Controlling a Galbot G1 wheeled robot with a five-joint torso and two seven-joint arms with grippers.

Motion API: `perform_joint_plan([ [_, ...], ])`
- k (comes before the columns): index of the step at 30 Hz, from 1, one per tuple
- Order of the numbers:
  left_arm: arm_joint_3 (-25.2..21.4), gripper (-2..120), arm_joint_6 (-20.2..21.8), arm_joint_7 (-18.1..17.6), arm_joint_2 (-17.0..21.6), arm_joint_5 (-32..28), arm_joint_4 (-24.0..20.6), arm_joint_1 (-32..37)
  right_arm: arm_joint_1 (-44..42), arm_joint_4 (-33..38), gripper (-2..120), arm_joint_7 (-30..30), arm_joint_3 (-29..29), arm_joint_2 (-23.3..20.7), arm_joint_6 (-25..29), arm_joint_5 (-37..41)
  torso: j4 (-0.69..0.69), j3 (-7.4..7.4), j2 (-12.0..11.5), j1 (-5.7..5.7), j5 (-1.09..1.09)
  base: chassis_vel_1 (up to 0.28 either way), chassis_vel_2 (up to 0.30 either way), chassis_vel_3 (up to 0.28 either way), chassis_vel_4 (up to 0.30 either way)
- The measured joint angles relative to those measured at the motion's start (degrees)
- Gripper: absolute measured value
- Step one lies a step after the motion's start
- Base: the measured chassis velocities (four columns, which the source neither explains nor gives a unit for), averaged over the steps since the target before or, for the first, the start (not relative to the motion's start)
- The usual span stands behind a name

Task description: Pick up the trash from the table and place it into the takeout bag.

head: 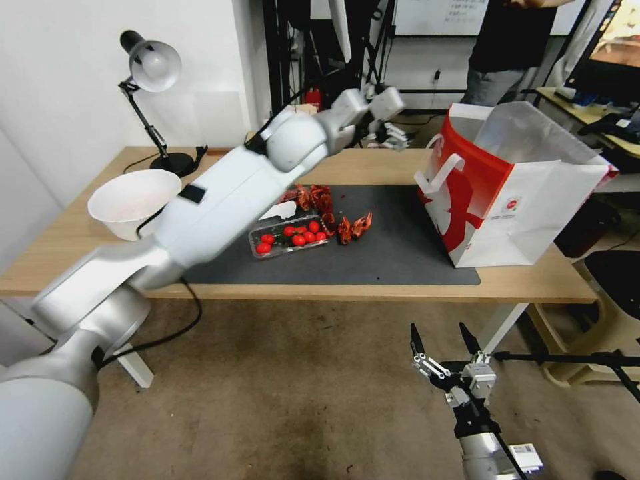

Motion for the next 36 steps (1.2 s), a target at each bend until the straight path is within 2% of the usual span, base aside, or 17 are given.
perform_joint_plan([
  [1, 0.0, 100, 0.0, 0.0, 0.0, 0.0, 0.0, 0.0, 0.0, 0.0, 100, 0.0, 0.0, 0.0, 0.0, 0.0, 0.00, 0.00, 0.0, 0.00, 0.00, 0.000, 0.000, 0.000, 0.000],
  [3, -4.3, 100, 1.0, -3.2, 2.8, -1.7, -3.3, 5.0, 0.0, 0.1, 100, 0.0, -0.2, -0.1, 0.0, 0.0, 0.00, 0.00, 0.0, 0.00, -0.01, 0.000, 0.000, 0.000, 0.000],
  [5, -5.4, 100, 1.0, -4.4, 3.7, -2.4, -4.4, 6.5, 0.1, 0.2, 100, 0.0, -0.2, -0.1, 0.0, 0.0, 0.01, 0.00, 0.0, 0.00, 0.01, 0.000, 0.000, 0.000, 0.000],
  [6, -7.5, 100, 0.9, -7.9, 5.6, -4.6, -6.7, 10.4, 0.1, 0.3, 100, 0.0, -0.4, -0.2, -0.1, 0.0, 0.01, 0.00, 0.0, 0.00, -0.02, 0.000, 0.000, 0.000, 0.000],
  [7, -8.6, 100, 0.6, -9.6, 6.5, -5.7, -7.9, 12.2, 0.1, 0.4, 100, 0.0, -0.5, -0.2, -0.2, 0.0, 0.00, 0.01, 0.0, 0.00, -0.03, 0.000, 0.000, 0.000, 0.000],
  [8, -8.6, 100, 0.6, -9.6, 6.5, -5.7, -7.9, 12.2, 0.1, 0.4, 100, 0.0, -0.5, -0.2, -0.2, 0.0, 0.00, 0.01, 0.0, 0.00, -0.03, 0.000, 0.000, 0.000, 0.000],
  [10, -11.6, 100, -0.5, -13.5, 8.5, -8.1, -11.1, 16.9, 0.2, 0.7, 100, 0.0, -0.8, -0.4, -0.3, 0.0, 0.00, 0.00, 0.0, 0.00, 0.01, 0.000, 0.000, 0.000, 0.000],
  [12, -12.7, 100, -0.9, -14.5, 9.1, -8.7, -12.1, 18.6, 0.3, 0.8, 100, 0.1, -0.9, -0.4, -0.4, 0.0, -0.01, 0.00, 0.0, 0.00, 0.00, 0.000, 0.000, 0.000, 0.000],
  [13, -15.8, 100, -1.8, -16.6, 10.4, -9.8, -14.6, 22.8, 0.4, 1.0, 100, 0.1, -1.1, -0.5, -0.6, 0.0, 0.01, 0.00, 0.0, 0.00, -0.01, 0.000, 0.000, 0.000, 0.000],
  [15, -19.2, 100, -2.9, -17.9, 11.6, -10.6, -17.1, 27.2, 0.5, 1.3, 100, 0.1, -1.3, -0.6, -0.8, -0.1, 0.00, 0.00, 0.0, 0.00, 0.00, 0.000, 0.000, 0.000, 0.000],
  [16, -22.4, 100, -4.4, -19.2, 12.7, -11.1, -19.7, 31.8, 0.6, 1.7, 100, 0.1, -1.5, -0.6, -1.0, -0.2, 0.01, 0.00, 0.0, 0.00, -0.01, 0.000, 0.000, 0.000, 0.000],
  [21, -26.4, 100, -7.5, -20.9, 13.9, -11.1, -23.1, 38.9, 0.7, 2.3, 100, 0.2, -1.6, -0.7, -1.3, -0.3, 0.01, 0.00, 0.0, -0.01, -0.02, 0.000, 0.000, 0.000, 0.000],
  [24, -30.7, 100, -9.5, -21.5, 14.1, -10.7, -26.7, 46.5, 0.6, 3.0, 100, 0.2, -1.7, -0.8, -1.5, -0.4, -0.02, -0.01, 0.0, 0.00, 0.02, 0.000, 0.000, 0.000, 0.000],
  [25, -30.7, 100, -9.5, -21.5, 14.1, -10.7, -26.7, 46.5, 0.6, 3.0, 100, 0.2, -1.7, -0.8, -1.5, -0.4, -0.02, -0.01, 0.0, 0.00, 0.02, 0.000, 0.000, 0.000, 0.000],
  [28, -34.6, 100, -11.2, -21.6, 13.4, -9.5, -29.2, 54.6, 0.6, 3.9, 100, 0.2, -1.6, -1.1, -1.7, -0.4, -0.02, -0.01, 0.0, -0.01, 0.01, 0.000, 0.000, 0.000, 0.000],
  [33, -38.8, 100, -12.5, -21.0, 12.0, -8.4, -31.3, 62.4, 0.4, 4.7, 100, 0.2, -1.4, -1.4, -2.1, -0.3, 0.00, 0.00, 0.0, -0.01, 0.00, 0.000, 0.000, 0.000, 0.000],
  [36, -43.6, 100, -14.0, -20.7, 9.8, -5.5, -33.6, 70.4, 0.2, 5.0, 100, 0.2, -1.1, -1.6, -2.2, -0.1, 0.00, -0.01, 0.0, -0.01, 0.02, 0.000, 0.000, 0.000, 0.000],
])
